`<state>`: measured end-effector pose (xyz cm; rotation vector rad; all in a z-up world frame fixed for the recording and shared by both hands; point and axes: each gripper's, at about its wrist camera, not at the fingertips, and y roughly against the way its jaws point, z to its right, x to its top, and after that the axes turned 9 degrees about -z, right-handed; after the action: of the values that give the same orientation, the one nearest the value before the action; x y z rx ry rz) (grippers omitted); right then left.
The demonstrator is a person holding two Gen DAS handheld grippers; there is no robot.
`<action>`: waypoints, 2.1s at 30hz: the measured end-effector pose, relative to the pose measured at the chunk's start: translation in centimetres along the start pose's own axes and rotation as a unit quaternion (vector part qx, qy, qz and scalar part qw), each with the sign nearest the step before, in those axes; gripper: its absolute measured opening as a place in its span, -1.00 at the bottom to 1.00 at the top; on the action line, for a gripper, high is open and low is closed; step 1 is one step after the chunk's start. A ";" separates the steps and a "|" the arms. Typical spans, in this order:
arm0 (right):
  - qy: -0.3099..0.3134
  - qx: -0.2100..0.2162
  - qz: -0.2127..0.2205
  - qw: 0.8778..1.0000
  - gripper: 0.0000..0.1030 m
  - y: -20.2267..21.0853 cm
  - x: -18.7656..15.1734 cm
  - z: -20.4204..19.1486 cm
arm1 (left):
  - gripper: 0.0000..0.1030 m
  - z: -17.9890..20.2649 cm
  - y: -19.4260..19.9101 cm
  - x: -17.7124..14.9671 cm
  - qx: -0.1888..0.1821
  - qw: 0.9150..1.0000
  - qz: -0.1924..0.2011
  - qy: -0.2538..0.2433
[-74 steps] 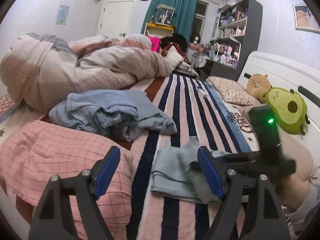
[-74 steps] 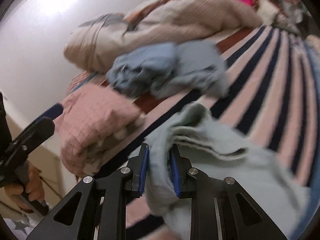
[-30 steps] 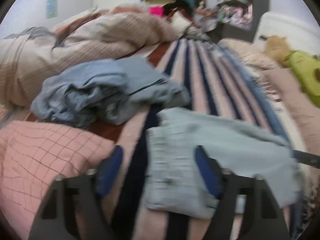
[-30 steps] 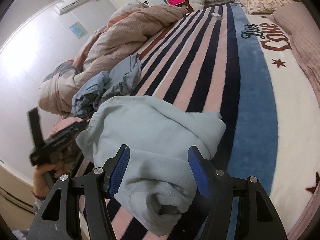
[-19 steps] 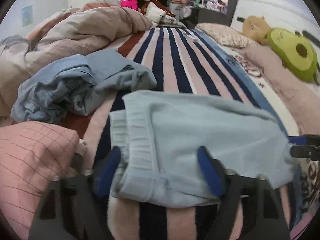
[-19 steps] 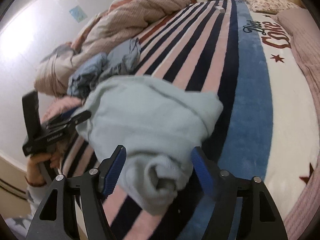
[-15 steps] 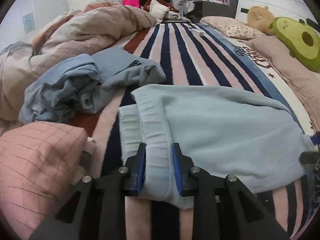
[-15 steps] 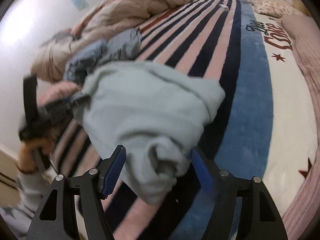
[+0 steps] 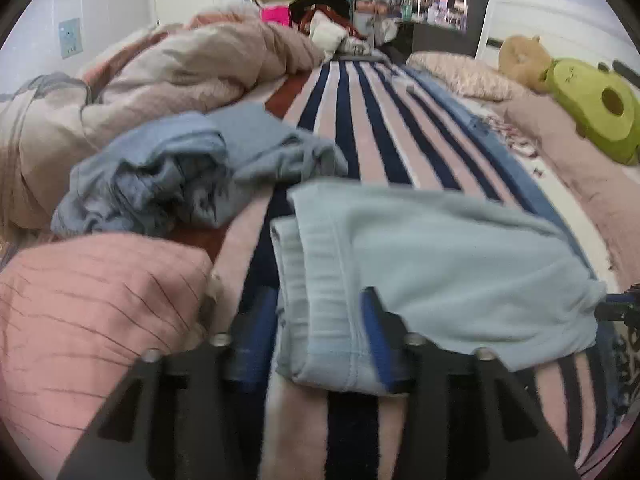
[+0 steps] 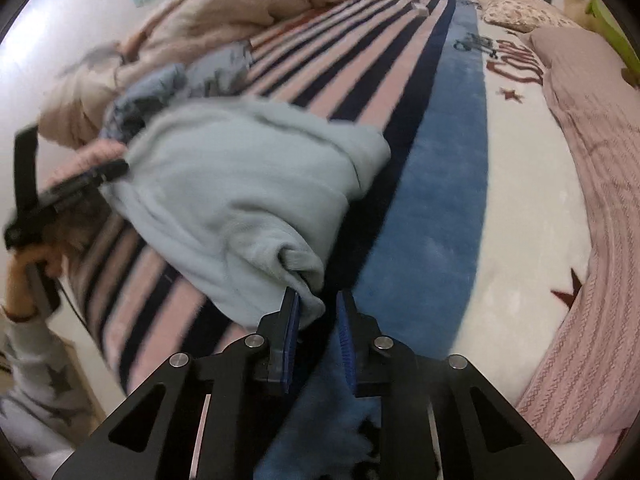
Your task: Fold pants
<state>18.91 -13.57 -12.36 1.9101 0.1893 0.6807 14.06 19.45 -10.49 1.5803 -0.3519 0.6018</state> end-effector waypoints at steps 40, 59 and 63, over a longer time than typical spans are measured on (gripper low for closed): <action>-0.080 -0.030 0.010 0.996 -0.09 3.6 -0.3 7.3 | 0.54 5.5 -4.7 2.9 -0.237 0.966 -0.099 0.007; -0.094 0.022 -0.015 0.995 0.27 1.3 -0.6 7.8 | 0.63 5.5 -7.3 2.3 -0.207 0.969 -0.133 0.019; -0.102 0.055 -0.020 0.993 0.33 0.0 -0.6 8.4 | 0.63 7.1 -7.3 2.2 -0.195 0.972 -0.132 -0.010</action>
<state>22.95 -20.47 -14.97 2.0605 0.1375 0.4531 21.10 13.47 -15.37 1.2285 -0.2514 0.2891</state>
